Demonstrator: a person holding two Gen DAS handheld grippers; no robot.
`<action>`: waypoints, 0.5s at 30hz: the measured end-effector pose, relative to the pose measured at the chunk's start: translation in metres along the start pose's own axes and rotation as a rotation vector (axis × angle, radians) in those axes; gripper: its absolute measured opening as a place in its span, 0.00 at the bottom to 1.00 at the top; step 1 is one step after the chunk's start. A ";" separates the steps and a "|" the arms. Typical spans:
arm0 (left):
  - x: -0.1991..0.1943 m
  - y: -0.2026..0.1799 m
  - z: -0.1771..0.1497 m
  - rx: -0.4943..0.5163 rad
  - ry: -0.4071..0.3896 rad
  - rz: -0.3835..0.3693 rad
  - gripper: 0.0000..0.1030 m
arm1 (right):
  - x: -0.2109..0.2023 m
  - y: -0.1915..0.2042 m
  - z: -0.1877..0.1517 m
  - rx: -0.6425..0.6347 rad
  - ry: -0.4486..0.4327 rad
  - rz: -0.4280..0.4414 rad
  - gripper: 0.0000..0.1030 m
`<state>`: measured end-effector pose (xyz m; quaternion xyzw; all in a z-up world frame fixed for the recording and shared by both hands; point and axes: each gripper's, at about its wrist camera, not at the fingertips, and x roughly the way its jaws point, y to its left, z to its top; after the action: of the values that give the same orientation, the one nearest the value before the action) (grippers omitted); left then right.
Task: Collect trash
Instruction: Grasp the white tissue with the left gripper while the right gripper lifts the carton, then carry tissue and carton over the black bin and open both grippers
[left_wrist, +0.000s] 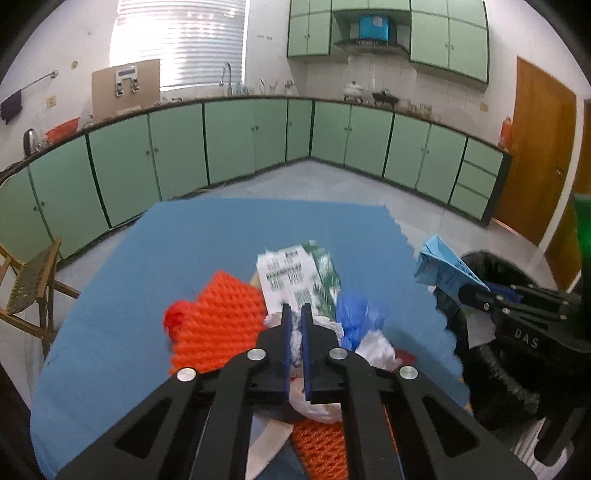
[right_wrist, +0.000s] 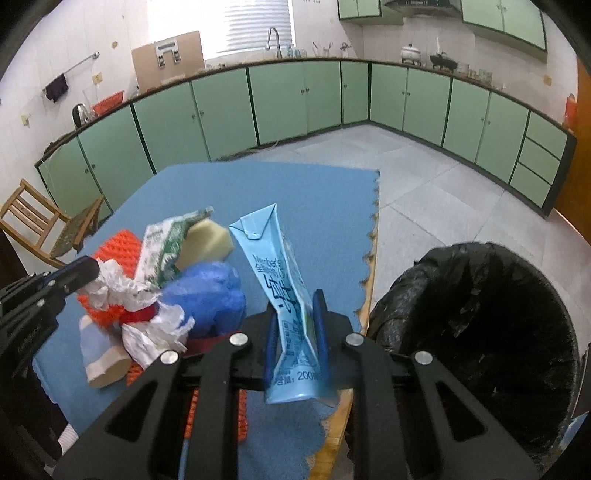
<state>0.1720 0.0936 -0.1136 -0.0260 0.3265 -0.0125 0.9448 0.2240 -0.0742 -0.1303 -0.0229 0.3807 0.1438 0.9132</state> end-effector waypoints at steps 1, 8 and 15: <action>-0.004 0.001 0.003 0.000 -0.012 0.000 0.04 | -0.004 0.000 0.002 0.000 -0.008 0.001 0.16; -0.028 -0.013 0.021 0.019 -0.075 -0.041 0.04 | -0.040 -0.016 0.009 0.028 -0.071 -0.002 0.16; -0.029 -0.063 0.037 0.084 -0.112 -0.163 0.04 | -0.073 -0.054 -0.001 0.086 -0.108 -0.068 0.16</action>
<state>0.1713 0.0335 -0.0633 -0.0136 0.2690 -0.1014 0.9577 0.1898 -0.1438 -0.0834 0.0111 0.3359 0.0971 0.9368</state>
